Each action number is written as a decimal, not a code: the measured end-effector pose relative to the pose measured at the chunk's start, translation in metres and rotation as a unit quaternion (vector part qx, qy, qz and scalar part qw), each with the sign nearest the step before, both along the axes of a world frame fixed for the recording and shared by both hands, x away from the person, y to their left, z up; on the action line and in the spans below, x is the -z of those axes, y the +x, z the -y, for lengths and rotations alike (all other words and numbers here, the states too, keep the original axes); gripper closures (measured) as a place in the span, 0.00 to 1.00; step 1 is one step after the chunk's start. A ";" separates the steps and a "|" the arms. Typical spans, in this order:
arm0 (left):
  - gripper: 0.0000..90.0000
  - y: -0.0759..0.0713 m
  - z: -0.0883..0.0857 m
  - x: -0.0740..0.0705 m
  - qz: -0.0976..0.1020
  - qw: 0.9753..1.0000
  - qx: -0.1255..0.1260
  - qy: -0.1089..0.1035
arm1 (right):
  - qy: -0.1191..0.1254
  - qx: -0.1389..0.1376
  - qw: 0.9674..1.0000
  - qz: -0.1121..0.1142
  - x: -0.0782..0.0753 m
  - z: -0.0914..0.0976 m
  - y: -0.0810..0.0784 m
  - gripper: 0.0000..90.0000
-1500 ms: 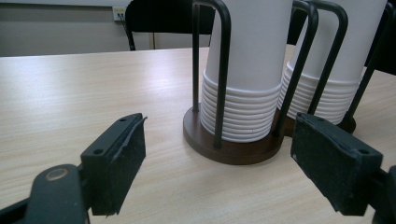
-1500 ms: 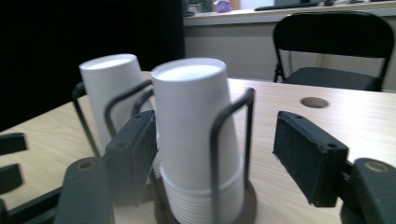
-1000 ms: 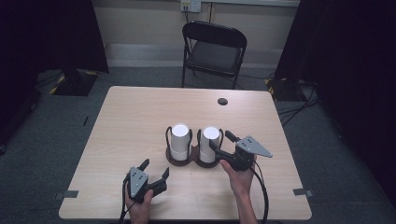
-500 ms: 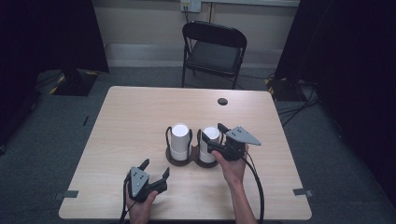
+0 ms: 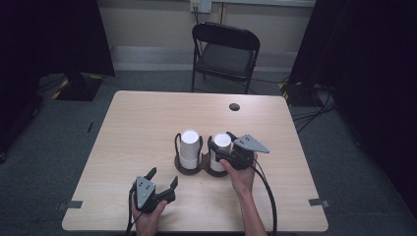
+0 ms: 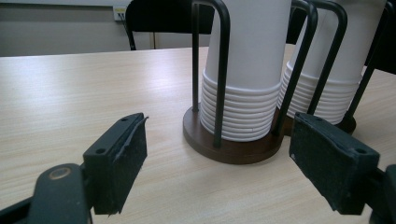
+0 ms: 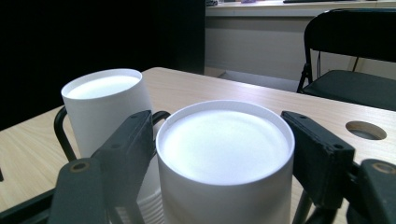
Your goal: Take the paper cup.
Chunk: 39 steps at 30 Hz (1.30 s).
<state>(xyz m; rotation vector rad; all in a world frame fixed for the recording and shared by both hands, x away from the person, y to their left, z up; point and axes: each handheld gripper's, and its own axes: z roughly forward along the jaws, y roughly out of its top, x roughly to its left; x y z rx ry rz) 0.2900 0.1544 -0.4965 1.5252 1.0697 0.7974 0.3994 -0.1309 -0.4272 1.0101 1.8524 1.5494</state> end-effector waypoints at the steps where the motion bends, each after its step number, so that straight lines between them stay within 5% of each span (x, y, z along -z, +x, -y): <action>1: 0.21 0.000 0.000 0.000 0.000 1.000 0.000 0.000 | -0.001 0.001 1.000 0.001 0.000 0.000 0.000 0.31; 11: 0.19 0.000 0.000 0.000 -0.001 1.000 0.002 0.005 | -0.011 0.002 1.000 0.000 -0.001 0.001 0.002 0.38; 23: 0.18 -0.002 0.002 0.000 0.008 1.000 0.018 0.009 | 0.006 -0.004 1.000 0.012 -0.015 0.003 0.003 0.38; 39: 0.22 0.001 0.003 -0.001 -0.007 1.000 0.022 0.015 | 0.023 -0.004 1.000 0.013 -0.027 0.008 0.004 0.39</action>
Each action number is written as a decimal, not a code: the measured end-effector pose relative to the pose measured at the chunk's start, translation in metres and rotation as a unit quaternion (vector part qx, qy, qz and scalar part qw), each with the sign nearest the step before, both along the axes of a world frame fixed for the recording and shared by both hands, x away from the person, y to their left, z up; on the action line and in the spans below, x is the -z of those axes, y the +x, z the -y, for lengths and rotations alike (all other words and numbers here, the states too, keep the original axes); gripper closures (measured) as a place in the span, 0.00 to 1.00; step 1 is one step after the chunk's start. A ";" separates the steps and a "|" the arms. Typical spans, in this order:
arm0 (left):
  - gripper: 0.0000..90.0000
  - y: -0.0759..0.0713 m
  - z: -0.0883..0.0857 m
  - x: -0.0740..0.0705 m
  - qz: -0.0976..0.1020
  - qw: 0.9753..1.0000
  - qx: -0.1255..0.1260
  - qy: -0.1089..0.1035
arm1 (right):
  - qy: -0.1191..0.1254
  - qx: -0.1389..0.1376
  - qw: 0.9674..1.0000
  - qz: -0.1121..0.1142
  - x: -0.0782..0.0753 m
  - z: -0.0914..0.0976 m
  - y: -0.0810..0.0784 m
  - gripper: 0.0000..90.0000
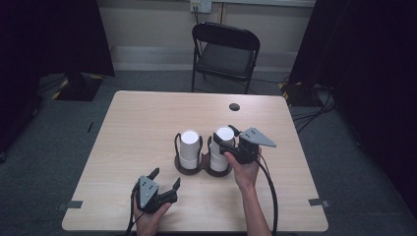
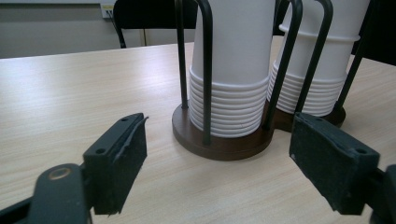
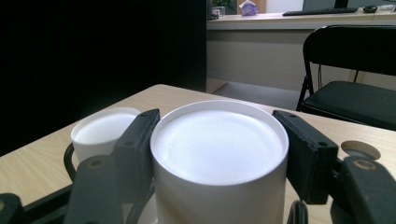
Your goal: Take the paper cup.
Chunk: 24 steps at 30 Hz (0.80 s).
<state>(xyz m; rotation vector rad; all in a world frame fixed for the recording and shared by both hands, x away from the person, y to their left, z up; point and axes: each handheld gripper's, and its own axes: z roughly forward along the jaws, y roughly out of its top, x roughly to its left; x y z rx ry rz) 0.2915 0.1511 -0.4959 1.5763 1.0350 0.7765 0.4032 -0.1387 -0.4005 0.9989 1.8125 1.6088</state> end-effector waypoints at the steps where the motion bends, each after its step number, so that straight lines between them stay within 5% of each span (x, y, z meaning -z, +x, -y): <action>1: 0.22 0.000 0.000 0.000 -0.001 1.000 0.001 0.000 | 0.000 0.000 1.000 0.001 -0.001 0.000 0.000 0.39; 24: 0.24 0.002 0.001 0.000 -0.008 1.000 0.018 0.004 | 0.004 -0.002 1.000 0.014 -0.024 -0.001 0.002 0.39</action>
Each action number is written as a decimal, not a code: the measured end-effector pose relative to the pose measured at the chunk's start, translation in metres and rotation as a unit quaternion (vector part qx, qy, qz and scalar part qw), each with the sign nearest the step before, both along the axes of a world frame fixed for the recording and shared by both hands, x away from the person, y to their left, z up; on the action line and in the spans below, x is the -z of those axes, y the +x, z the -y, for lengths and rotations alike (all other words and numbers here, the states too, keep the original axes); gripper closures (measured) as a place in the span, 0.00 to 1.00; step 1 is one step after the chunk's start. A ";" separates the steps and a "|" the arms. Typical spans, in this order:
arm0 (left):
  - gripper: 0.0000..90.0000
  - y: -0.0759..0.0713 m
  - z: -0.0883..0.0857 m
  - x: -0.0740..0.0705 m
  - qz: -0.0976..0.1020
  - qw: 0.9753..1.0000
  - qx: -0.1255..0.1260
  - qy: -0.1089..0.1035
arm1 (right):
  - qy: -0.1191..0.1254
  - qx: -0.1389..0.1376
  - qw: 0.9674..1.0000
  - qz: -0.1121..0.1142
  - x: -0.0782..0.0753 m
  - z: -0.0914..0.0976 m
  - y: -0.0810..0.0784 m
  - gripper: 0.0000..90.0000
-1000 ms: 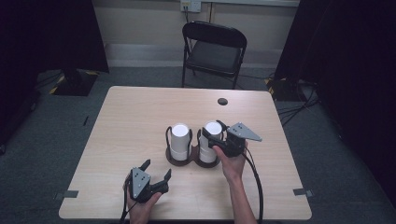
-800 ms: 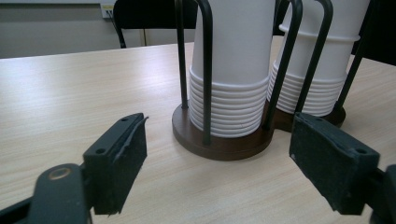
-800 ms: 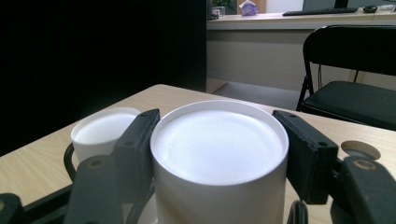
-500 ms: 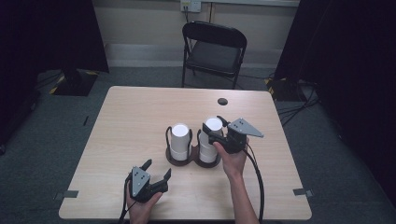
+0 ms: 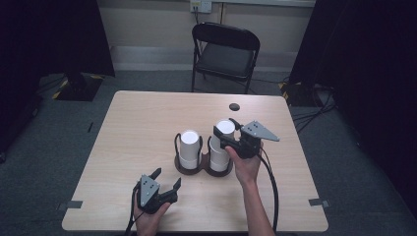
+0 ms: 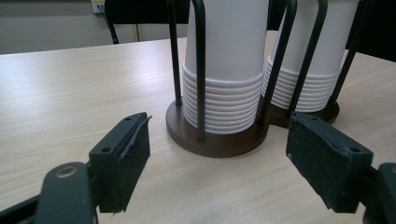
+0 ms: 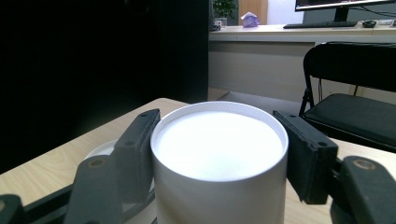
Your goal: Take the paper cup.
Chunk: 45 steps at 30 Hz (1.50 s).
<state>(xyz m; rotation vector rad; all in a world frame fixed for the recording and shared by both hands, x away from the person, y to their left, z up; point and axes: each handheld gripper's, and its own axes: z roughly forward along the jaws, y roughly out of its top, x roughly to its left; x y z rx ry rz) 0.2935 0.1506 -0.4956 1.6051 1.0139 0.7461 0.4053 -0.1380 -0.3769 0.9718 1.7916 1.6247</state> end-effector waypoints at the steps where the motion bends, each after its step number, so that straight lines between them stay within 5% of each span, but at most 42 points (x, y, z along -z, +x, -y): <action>1: 0.25 0.000 0.000 0.000 -0.002 1.000 0.003 0.000 | 0.000 0.001 1.000 0.001 -0.001 0.000 0.000 0.39; 38: 0.25 -0.001 -0.001 0.000 0.005 1.000 -0.007 -0.008 | 0.043 0.007 0.999 0.017 -0.028 0.013 -0.006 0.39; 45: 0.28 0.002 -0.004 0.000 -0.013 1.000 -0.013 -0.026 | 0.049 0.002 0.999 0.011 -0.031 0.019 -0.014 0.39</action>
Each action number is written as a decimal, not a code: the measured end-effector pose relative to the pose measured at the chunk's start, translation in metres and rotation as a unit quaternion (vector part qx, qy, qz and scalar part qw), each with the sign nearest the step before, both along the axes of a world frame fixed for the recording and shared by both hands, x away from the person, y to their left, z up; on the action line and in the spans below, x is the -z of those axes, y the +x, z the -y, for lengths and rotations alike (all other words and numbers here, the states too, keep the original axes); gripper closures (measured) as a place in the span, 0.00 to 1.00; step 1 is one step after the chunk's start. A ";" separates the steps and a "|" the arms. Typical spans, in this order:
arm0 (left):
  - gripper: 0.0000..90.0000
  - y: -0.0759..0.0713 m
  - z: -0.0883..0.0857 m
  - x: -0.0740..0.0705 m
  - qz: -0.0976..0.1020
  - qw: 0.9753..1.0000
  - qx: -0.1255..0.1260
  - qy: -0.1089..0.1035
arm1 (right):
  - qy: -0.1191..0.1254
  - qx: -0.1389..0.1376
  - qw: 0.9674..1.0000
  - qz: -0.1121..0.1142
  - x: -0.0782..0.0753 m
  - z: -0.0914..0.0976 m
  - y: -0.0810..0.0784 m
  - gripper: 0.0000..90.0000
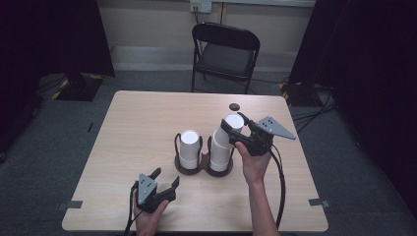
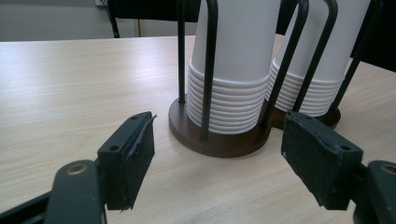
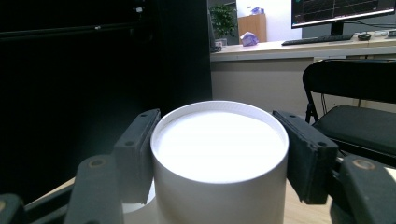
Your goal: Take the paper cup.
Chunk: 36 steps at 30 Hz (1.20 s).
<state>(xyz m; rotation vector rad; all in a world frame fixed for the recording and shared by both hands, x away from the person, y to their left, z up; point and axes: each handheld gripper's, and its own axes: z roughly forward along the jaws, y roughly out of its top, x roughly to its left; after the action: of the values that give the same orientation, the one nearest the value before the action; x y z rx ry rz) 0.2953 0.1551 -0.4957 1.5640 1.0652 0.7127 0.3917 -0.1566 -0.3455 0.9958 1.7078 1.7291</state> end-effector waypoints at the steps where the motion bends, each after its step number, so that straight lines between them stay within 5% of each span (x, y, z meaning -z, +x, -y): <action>1: 0.29 0.000 0.000 0.000 0.000 1.000 0.001 0.000 | -0.001 0.000 1.000 0.001 -0.001 0.001 -0.002 0.39; 9: 0.35 0.001 -0.001 -0.002 -0.012 1.000 0.018 -0.004 | 0.007 0.004 1.000 0.000 -0.001 0.011 -0.017 0.39; 19: 0.34 -0.001 0.001 -0.004 -0.007 0.999 0.039 -0.012 | 0.016 0.012 1.000 -0.003 0.010 0.021 -0.040 0.39; 25: 0.32 -0.003 0.006 -0.006 0.002 0.998 0.054 -0.023 | 0.042 0.005 0.999 -0.010 0.021 0.027 -0.056 0.39; 31: 0.32 -0.002 0.013 -0.007 0.004 0.997 0.077 -0.024 | 0.059 0.001 0.998 -0.034 0.038 0.030 -0.062 0.39; 36: 0.34 -0.004 0.018 -0.008 0.029 0.992 0.114 -0.035 | 0.069 -0.008 0.996 -0.052 0.054 0.025 -0.067 0.39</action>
<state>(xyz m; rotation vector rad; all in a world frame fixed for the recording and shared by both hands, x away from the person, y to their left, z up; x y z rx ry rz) 0.2911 0.1374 -0.4882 1.5648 0.8438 0.5551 0.3246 -0.1812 -0.3993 1.1543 1.6815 1.8562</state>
